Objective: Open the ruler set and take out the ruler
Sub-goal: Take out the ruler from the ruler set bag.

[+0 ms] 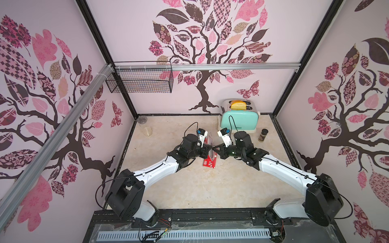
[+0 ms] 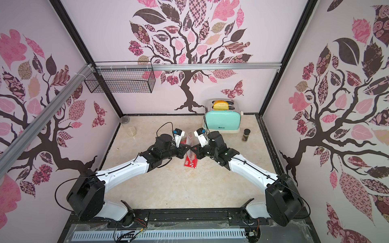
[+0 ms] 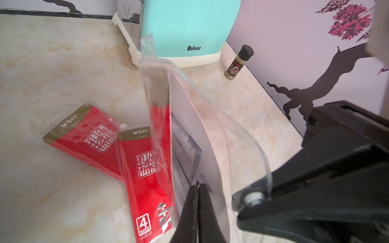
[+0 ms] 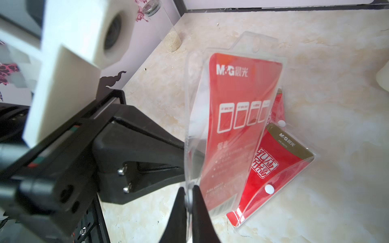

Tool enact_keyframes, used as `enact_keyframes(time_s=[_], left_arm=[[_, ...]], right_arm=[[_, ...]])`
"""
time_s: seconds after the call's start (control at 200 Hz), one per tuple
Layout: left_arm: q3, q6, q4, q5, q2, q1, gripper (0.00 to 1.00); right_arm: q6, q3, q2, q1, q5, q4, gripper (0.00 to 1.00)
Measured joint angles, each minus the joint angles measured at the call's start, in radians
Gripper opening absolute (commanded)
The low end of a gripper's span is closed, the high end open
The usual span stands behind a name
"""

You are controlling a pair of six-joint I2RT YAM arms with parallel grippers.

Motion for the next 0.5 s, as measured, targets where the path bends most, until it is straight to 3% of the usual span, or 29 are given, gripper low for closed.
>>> enact_keyframes(time_s=[0.185,0.295,0.5], left_arm=[[0.006,0.003,-0.022,-0.036,0.004,0.0,0.0],[0.007,0.003,-0.021,-0.047,0.004,0.0,0.09],[0.006,0.002,0.003,-0.053,0.001,-0.001,0.14]], right_arm=[[-0.011,0.012,0.0,0.0,-0.008,-0.018,0.0],[-0.021,0.034,0.0,0.0,-0.011,-0.029,0.0],[-0.029,0.045,0.0,0.0,-0.013,-0.048,0.0]])
